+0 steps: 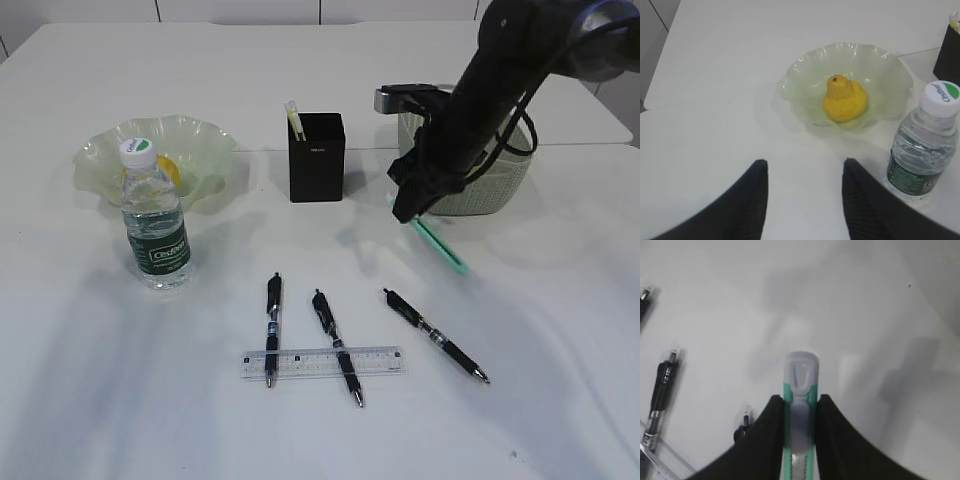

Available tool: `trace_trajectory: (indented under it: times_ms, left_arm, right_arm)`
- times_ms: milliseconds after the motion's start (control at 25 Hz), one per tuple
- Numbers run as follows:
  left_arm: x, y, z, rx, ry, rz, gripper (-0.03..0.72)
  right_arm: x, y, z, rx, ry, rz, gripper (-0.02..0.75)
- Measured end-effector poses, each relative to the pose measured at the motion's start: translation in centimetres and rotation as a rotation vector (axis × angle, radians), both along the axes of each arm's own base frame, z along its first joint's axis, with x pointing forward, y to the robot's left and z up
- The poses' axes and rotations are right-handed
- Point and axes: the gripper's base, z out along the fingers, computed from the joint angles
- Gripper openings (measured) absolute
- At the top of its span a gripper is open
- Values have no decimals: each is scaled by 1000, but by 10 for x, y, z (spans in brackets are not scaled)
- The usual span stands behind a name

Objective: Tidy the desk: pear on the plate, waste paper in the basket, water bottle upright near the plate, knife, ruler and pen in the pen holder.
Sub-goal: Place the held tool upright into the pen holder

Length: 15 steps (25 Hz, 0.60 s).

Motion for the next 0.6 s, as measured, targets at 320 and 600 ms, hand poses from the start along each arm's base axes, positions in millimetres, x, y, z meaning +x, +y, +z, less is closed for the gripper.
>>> trace_trajectory:
  times_ms: [320, 600]
  left_arm:
    - [0, 0, 0, -2, 0, 1, 341]
    - [0, 0, 0, -2, -4, 1, 341]
  right_arm:
    - [3, 5, 7, 49, -32, 0, 135]
    - [8, 22, 14, 101, -118, 7, 135]
